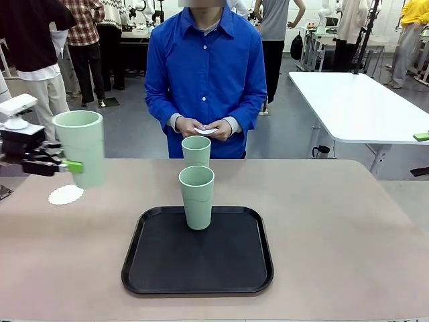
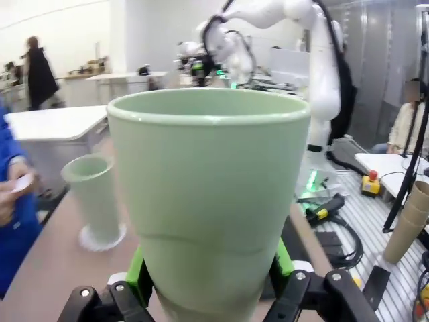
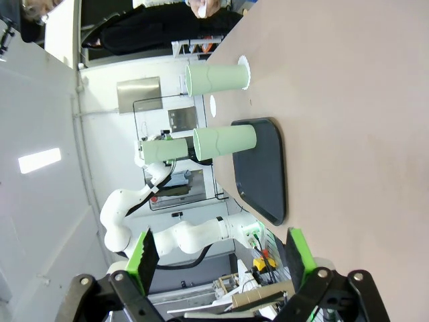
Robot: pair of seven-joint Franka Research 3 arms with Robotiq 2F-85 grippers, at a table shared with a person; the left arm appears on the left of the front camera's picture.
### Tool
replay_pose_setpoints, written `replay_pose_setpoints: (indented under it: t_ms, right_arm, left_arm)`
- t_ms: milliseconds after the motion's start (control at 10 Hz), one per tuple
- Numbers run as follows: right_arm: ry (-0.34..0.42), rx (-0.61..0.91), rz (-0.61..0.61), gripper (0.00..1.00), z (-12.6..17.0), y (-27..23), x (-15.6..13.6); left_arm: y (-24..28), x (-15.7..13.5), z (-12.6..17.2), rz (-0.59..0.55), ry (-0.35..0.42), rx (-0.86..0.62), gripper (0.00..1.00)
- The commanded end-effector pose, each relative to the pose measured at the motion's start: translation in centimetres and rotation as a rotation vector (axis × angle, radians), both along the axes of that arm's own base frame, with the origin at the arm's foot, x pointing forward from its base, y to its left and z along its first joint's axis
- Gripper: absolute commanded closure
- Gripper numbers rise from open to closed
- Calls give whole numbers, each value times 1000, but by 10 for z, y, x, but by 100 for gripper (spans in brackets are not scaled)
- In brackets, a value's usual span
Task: Place coasters on the table and set cups on them.
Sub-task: Take one Reusable plastic cup from the Flat Tray and place it on a coaster set by the human.
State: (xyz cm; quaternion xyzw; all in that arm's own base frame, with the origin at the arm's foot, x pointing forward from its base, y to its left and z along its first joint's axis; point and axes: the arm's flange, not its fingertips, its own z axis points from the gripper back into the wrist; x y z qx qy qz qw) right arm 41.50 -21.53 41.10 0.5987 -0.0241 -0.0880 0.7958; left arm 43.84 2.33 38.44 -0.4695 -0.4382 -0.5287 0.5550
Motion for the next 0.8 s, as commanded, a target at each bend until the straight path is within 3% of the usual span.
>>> replay_pose_setpoints:
  t_ms: [0,400,700]
  right_arm:
    - [0,8,3,0,0,1,-1]
    - [0,8,3,0,0,1,-1]
    - [0,8,3,0,0,1,-1]
  left_arm:
    - [53,18,1,102,-8,-18,15]
    - [136,37,1,296,-17,-80,15]
    - [122,36,4,309,-19,34,15]
